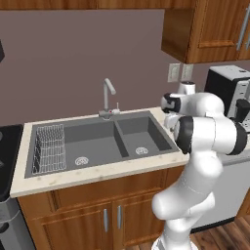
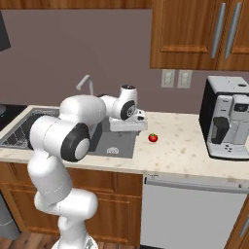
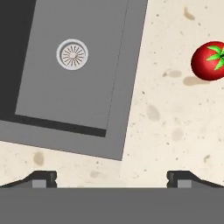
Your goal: Put the tomato and lemon wedge in the pan. Then turn on the rear right burner and set the heat to medium.
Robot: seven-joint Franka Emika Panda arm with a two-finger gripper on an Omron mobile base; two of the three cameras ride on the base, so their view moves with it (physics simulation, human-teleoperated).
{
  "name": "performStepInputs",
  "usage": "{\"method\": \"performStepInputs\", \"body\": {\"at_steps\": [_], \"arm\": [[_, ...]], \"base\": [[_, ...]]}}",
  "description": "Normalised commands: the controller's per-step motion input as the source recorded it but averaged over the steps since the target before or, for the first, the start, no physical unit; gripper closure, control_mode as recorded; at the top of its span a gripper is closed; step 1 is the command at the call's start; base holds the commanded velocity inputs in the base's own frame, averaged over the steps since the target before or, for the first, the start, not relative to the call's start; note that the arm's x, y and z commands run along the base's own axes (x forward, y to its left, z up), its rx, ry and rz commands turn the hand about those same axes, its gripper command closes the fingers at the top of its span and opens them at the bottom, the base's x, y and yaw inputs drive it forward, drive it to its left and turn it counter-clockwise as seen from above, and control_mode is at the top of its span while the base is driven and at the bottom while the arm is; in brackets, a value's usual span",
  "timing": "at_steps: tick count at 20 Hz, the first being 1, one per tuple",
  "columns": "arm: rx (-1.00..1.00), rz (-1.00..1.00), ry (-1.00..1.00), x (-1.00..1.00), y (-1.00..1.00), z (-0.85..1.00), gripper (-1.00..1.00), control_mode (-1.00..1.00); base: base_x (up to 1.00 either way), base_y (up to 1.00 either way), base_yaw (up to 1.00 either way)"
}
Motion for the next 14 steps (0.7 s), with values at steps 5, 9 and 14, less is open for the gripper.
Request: {"method": "performStepInputs", "body": {"at_steps": [5,9,14], "arm": [[-0.02,-0.04,0.01,0.67,-0.42,-0.03,-1.0,-1.0],[0.0,0.0,0.0,0.42,-0.2,-0.01,-1.0,-1.0],[0.0,0.0,0.0,0.19,-0.16,-0.11,-1.0,-1.0]], "base": [[0.0,0.0,0.0],[0.0,0.0,0.0],[0.0,0.0,0.0]]}}
